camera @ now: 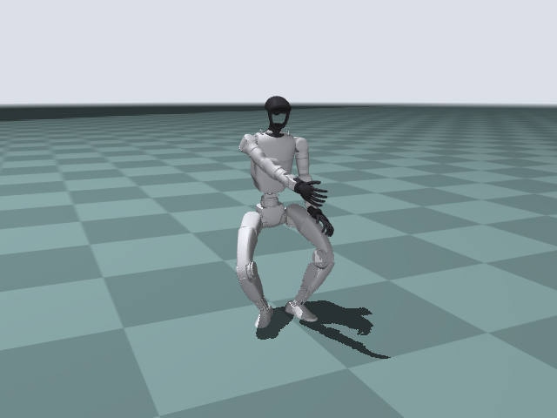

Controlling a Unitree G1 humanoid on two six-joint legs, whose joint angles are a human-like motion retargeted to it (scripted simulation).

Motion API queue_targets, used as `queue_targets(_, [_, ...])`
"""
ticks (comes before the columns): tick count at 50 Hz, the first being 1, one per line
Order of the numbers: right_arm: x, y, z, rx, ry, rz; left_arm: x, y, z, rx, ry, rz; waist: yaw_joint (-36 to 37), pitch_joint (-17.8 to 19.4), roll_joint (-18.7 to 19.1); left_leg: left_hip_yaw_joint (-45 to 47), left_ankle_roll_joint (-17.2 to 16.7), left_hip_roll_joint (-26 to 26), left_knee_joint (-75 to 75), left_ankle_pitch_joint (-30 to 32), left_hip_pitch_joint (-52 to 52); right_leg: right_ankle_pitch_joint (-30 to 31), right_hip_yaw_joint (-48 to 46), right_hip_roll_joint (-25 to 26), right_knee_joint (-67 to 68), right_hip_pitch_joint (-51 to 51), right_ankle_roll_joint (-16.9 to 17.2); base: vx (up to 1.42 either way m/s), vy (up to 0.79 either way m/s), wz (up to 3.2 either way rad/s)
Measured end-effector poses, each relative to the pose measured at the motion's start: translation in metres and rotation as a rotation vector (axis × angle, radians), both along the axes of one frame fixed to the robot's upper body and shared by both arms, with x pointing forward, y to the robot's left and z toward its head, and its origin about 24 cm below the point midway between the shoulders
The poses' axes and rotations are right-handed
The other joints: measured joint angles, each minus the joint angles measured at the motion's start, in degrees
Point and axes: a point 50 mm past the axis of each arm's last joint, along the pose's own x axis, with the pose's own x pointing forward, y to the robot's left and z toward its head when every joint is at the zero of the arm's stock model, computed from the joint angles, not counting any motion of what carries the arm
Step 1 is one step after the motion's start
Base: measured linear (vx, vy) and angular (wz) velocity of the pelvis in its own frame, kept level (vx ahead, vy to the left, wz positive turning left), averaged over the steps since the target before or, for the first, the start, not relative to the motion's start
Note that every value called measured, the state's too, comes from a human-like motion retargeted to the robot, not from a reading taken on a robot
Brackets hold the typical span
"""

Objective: Upper body actions

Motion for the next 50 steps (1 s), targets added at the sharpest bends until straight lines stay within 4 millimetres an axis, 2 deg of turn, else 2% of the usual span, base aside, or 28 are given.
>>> queue_targets(8, [0.000,0.001,0.006,0.014,-0.048,0.026,-0.001,0.000,-0.001,-0.003,0.004,0.001,-0.01,-0.18,0.02,0.01,0.03,-0.01,-0.03,-0.05,0.01,0.02,0.00,0.03,0.00,0.05,0.04,0.00,0.00,0.00])
queue_targets(15, [-0.001,-0.007,0.010,0.021,-0.121,0.060,-0.003,-0.001,-0.003,-0.007,0.010,0.001,0.08,-0.61,0.03,-0.05,0.04,0.05,-0.02,-0.07,-0.05,0.03,-0.03,0.12,0.00,0.04,0.09,0.00,0.00,0.00])
queue_targets(25, [-0.014,-0.035,-0.003,0.052,-0.192,0.135,-0.007,0.000,-0.006,-0.012,0.021,0.007,-0.09,-1.41,0.16,-0.22,0.03,0.33,0.04,-0.02,-0.29,0.15,-0.08,0.47,-0.09,-0.17,0.08,0.00,0.00,0.00])
queue_targets(34, [-0.034,-0.077,-0.041,-0.025,-0.185,0.080,-0.010,-0.002,-0.008,-0.021,0.026,0.010,-0.11,-1.90,0.69,-0.34,-0.06,0.68,0.13,0.02,-0.51,0.27,-0.15,0.85,-0.21,-0.44,-0.01,0.00,0.00,0.00])
queue_targets(45, [-0.076,-0.133,-0.098,-0.271,-0.158,-0.061,-0.012,-0.003,-0.009,-0.028,0.030,0.010,-0.12,-2.11,1.43,-0.42,-0.08,0.97,0.16,-0.02,-0.73,0.49,-0.27,1.22,-0.41,-0.65,-0.05,0.00,0.00,0.00])
queue_targets(50, [-0.095,-0.148,-0.125,-0.309,-0.099,-0.150,-0.012,-0.004,-0.010,-0.033,0.031,0.009,-0.07,-2.09,1.68,-0.42,-0.09,1.02,0.16,-0.02,-0.76,0.51,-0.27,1.28,-0.45,-0.69,-0.08,0.00,0.00,0.00])
